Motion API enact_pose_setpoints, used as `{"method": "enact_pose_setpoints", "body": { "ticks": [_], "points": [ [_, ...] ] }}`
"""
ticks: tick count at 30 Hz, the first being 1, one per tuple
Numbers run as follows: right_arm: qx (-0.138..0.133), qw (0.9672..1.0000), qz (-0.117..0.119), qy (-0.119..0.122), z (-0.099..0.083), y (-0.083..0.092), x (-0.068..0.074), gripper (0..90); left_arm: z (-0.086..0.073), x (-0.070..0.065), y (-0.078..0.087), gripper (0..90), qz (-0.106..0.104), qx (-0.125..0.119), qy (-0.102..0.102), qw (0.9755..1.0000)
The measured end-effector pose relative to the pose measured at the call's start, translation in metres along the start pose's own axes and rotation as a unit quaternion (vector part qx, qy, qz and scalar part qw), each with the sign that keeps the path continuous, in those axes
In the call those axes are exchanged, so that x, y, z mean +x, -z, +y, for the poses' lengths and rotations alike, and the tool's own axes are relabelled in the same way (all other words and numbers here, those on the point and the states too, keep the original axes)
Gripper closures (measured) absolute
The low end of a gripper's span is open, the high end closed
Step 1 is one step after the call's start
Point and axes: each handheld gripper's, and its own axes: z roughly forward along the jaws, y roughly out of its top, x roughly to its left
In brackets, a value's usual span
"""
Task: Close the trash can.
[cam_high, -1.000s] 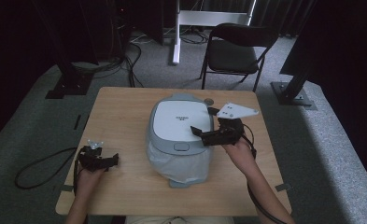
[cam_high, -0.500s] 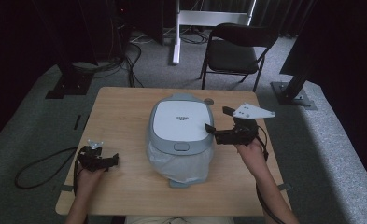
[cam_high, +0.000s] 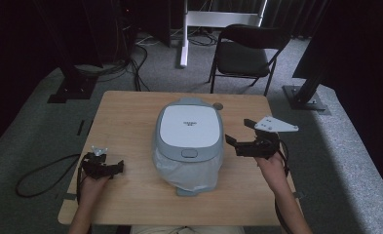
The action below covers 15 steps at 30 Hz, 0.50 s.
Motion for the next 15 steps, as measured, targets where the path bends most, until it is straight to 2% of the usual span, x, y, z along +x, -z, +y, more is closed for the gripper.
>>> {"method": "enact_pose_setpoints", "body": {
  "ticks": [15],
  "points": [
    [0.024,0.999,-0.016,-0.035,-0.041,-0.004,-0.016,10.4,0.0,0.0,0.0,0.0,0.0,0.0,0.0,1.0]
  ]
}}
